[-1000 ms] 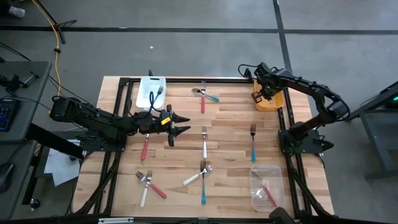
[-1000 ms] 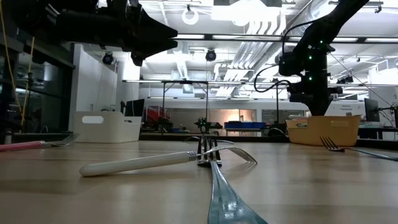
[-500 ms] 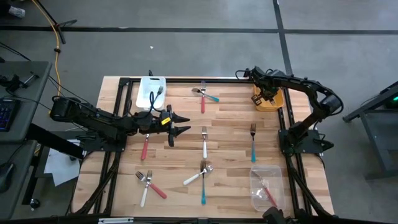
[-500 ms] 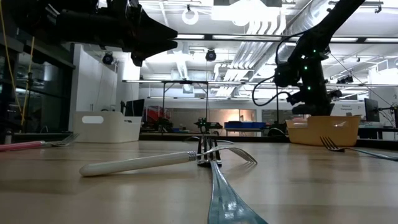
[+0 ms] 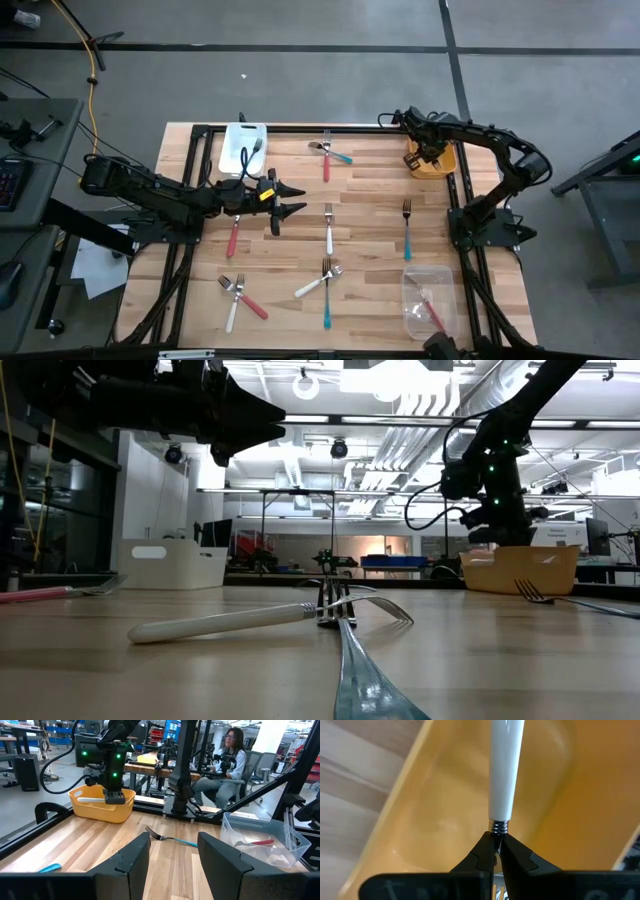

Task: Sort silverware by color (type)
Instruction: Put the middle left white fork into the yellow bin, then put the top center blue fork into the white bin

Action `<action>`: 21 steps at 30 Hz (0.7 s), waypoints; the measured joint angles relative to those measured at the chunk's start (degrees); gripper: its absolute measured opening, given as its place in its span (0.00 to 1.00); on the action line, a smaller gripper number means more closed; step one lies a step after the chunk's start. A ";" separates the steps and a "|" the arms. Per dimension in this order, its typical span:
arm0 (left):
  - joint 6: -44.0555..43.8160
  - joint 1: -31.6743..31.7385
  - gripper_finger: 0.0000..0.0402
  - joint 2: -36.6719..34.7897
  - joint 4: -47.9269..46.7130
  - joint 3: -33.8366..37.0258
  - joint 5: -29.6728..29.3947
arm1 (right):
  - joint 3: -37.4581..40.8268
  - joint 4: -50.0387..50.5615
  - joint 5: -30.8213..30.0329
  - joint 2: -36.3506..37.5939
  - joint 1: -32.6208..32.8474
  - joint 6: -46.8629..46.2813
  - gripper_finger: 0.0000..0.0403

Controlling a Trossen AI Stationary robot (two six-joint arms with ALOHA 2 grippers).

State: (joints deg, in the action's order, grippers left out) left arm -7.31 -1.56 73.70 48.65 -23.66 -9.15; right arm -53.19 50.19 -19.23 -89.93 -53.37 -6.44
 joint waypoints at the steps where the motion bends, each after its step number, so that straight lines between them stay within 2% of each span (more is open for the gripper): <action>1: 0.00 0.00 0.39 -0.01 -0.01 0.00 0.00 | 0.02 0.04 0.85 0.00 -0.23 0.02 0.03; 9: 0.00 0.00 0.39 -0.01 -0.02 0.00 0.00 | 0.51 -1.42 1.22 0.00 -0.63 0.02 0.04; 17: 1.46 0.00 0.39 0.00 -1.03 0.02 -0.68 | 0.53 -1.50 1.21 0.00 -0.63 0.85 0.23; 21: 1.53 0.01 0.37 -0.01 -1.21 0.04 -1.50 | 0.56 -1.07 0.92 0.25 -0.63 2.74 0.24</action>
State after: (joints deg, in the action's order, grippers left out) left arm -5.78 -1.55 73.69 47.44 -23.62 -10.65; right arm -52.64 49.12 -18.31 -89.68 -54.00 -3.70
